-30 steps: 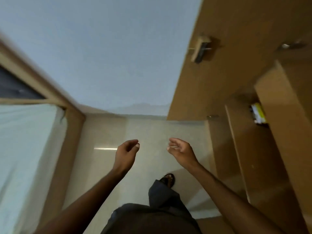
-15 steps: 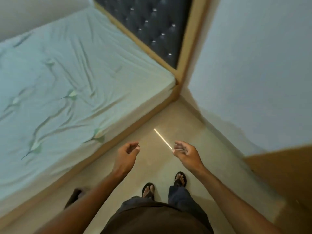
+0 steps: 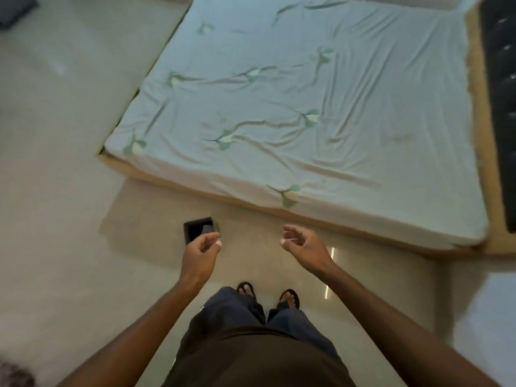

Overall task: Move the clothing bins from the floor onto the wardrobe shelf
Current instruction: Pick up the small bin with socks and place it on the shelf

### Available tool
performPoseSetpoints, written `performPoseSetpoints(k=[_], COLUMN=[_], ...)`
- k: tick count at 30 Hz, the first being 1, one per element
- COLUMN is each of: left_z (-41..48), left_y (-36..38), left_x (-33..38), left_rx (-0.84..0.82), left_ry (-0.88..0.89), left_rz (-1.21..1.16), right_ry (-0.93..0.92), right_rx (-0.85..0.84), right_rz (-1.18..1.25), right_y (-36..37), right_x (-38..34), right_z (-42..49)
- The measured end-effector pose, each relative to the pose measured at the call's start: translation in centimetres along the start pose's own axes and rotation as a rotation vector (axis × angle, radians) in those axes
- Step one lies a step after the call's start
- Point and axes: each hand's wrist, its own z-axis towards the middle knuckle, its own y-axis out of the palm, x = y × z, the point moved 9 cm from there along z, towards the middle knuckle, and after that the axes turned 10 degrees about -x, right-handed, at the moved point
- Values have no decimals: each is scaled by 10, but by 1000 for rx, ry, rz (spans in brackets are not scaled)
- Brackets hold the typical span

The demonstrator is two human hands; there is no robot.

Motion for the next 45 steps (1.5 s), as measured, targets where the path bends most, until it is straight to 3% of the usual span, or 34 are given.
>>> performPoseSetpoints(k=[7, 11, 21, 23, 24, 29, 32, 36, 40, 45], left_z=[40, 106, 326, 348, 410, 477, 539, 581, 594, 562], left_y=[-85, -133, -207, -208, -184, -150, -105, -70, -60, -78], left_x=[-37, -58, -148, -165, -254, -287, -372, -430, -458, -433], left_rx=[141, 83, -274, -330, -410, -561, -669, -733, -755, -716], left_ry=[-85, -123, -159, -174, -194, -80, -32, -8, -14, -13], left_rz=[-144, -72, 562, 662, 749, 995, 1216, 1435, 1411, 1201], right_ry=[-24, 37, 348, 389, 461, 615, 703, 714, 707, 649], right_rx=[-192, -203, -82, -95, -75, -48, -70, -86, -25, 78], right_rz=[-117, -101, 132, 137, 190, 217, 223, 252, 266, 279], right_y=[84, 139, 293, 305, 353, 378, 427, 471, 482, 447], right_x=[-58, -63, 26, 45, 133, 199, 295, 347, 365, 348], right_z=[97, 162, 331, 347, 394, 423, 459, 487, 500, 477])
